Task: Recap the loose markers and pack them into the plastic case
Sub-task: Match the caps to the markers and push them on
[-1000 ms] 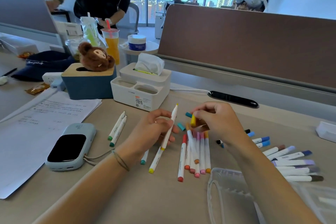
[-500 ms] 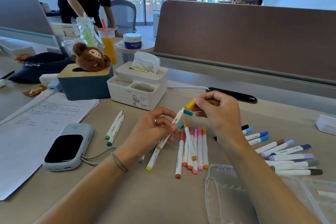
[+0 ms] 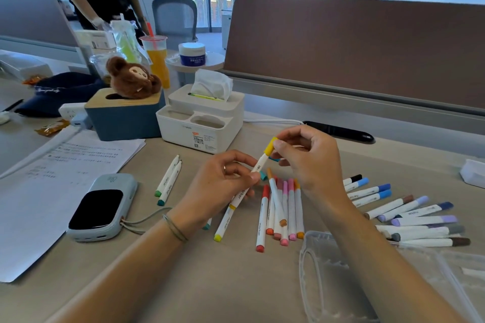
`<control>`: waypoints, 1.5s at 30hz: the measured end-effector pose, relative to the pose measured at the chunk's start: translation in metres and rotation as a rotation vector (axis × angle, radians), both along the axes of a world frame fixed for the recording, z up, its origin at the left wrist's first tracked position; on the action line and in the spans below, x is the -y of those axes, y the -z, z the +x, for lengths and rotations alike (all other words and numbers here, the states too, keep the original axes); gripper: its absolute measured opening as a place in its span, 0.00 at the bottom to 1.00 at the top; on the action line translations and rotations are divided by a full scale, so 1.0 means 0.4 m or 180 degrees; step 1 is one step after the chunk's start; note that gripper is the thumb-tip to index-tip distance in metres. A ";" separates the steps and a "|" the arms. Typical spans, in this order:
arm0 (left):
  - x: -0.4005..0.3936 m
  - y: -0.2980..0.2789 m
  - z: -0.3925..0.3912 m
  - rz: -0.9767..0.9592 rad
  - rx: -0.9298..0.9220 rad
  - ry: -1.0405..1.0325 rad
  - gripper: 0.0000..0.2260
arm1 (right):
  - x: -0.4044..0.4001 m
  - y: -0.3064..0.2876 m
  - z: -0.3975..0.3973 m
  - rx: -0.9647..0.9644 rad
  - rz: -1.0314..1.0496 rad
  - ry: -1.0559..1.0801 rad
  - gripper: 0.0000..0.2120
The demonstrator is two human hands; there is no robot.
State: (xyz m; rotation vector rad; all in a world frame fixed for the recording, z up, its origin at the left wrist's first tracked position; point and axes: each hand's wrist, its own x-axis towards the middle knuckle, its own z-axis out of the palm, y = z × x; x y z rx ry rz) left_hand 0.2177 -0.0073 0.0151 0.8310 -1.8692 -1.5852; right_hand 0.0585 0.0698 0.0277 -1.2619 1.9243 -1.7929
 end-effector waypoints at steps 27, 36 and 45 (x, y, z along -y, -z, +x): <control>0.011 0.007 0.008 0.0117 0.0041 0.0085 0.03 | 0.007 0.005 0.026 0.0113 0.0329 -0.0614 0.10; 0.154 -0.004 0.103 -0.2010 0.2307 -0.1299 0.08 | 0.018 0.040 0.015 -0.0192 0.1360 -0.0109 0.09; 0.254 0.030 0.176 -0.1418 0.2966 -0.1587 0.12 | 0.016 0.047 0.014 -0.0799 0.1757 -0.0155 0.08</control>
